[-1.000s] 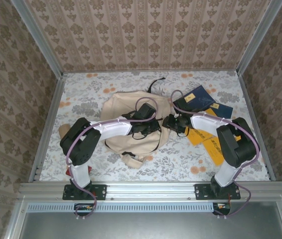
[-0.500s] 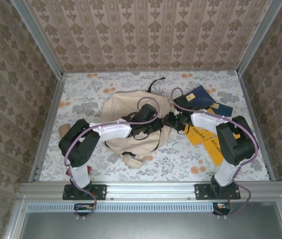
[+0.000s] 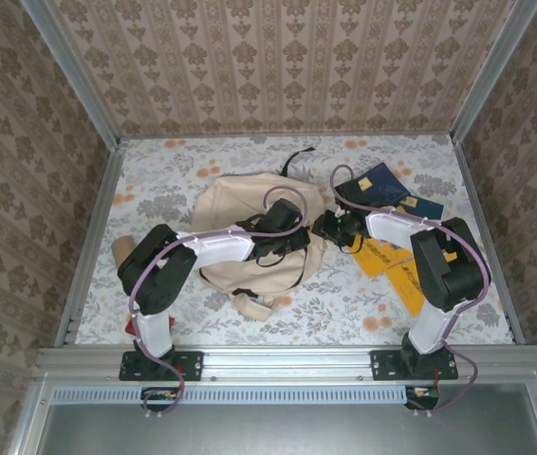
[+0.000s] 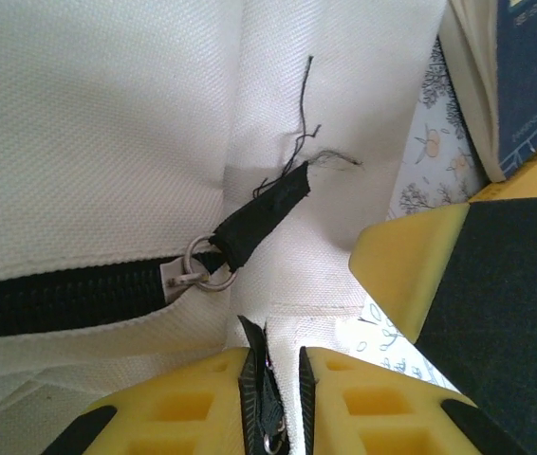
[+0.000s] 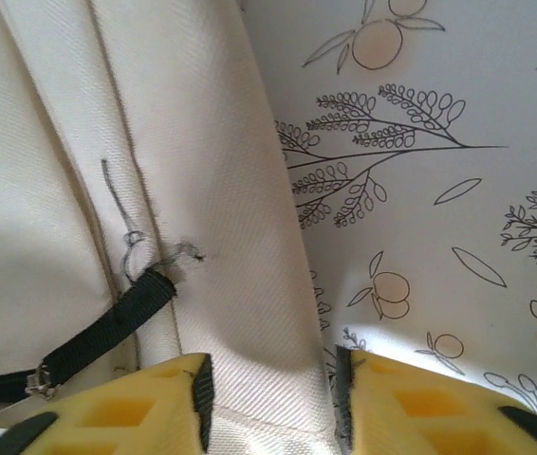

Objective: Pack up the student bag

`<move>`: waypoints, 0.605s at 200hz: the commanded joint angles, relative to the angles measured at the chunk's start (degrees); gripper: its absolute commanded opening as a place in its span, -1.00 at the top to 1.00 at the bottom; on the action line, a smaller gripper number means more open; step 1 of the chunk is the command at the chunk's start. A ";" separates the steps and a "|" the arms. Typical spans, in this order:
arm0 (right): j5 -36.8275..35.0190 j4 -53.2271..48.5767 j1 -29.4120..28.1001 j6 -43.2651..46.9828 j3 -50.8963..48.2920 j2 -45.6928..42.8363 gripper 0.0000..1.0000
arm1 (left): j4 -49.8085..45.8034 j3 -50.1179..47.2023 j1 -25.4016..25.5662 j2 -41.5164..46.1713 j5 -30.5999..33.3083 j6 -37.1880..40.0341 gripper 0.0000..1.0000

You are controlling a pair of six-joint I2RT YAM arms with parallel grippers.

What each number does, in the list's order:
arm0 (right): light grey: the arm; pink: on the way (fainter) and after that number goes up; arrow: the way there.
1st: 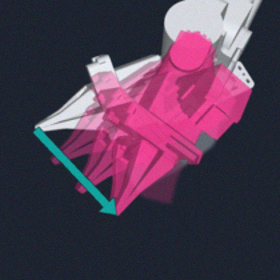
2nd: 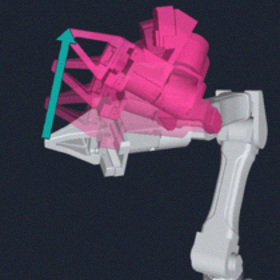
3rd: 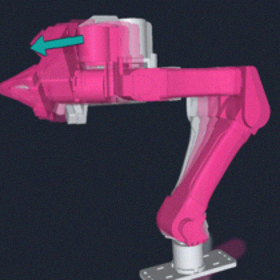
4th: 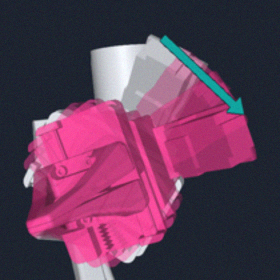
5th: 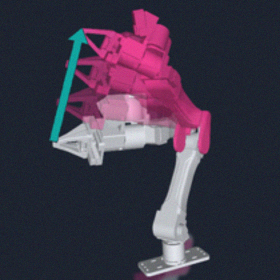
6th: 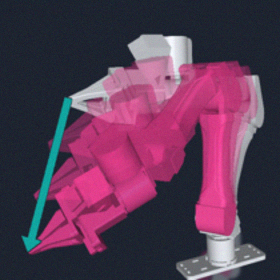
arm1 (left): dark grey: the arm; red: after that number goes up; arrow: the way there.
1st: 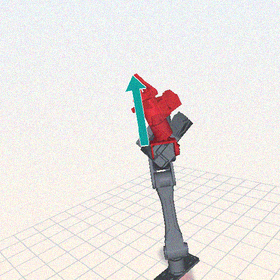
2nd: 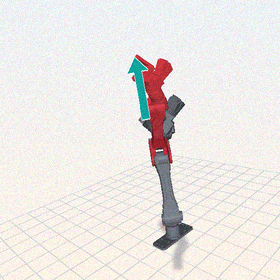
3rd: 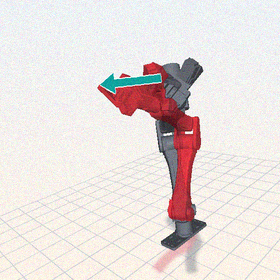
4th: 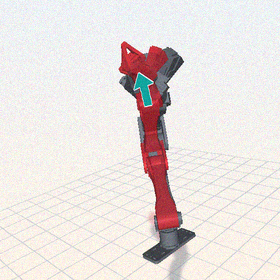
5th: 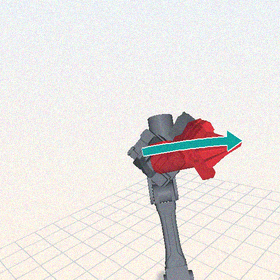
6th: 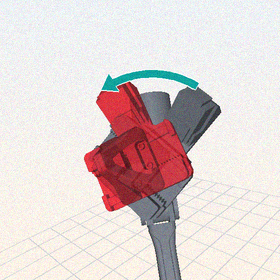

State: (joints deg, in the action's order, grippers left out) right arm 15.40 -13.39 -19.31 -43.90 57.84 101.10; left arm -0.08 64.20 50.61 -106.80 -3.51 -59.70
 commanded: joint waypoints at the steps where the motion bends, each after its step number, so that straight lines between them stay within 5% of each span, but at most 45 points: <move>1: 0.92 0.00 0.49 -0.35 1.82 2.22 0.07 | -1.17 2.20 0.37 -1.08 0.62 1.58 0.56; 76: 5.12 2.07 0.57 1.05 2.45 3.45 0.36 | -4.06 3.25 0.39 -1.66 1.78 2.85 0.72; 121: 4.72 1.79 0.55 0.33 2.11 2.94 0.49 | -9.52 3.98 0.64 -1.09 3.75 3.23 0.52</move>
State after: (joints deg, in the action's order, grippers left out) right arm 18.55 -12.12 -18.76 -43.27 59.11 104.01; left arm -4.40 66.28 50.63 -107.42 -2.11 -57.87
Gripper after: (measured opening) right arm 0.288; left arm 0.218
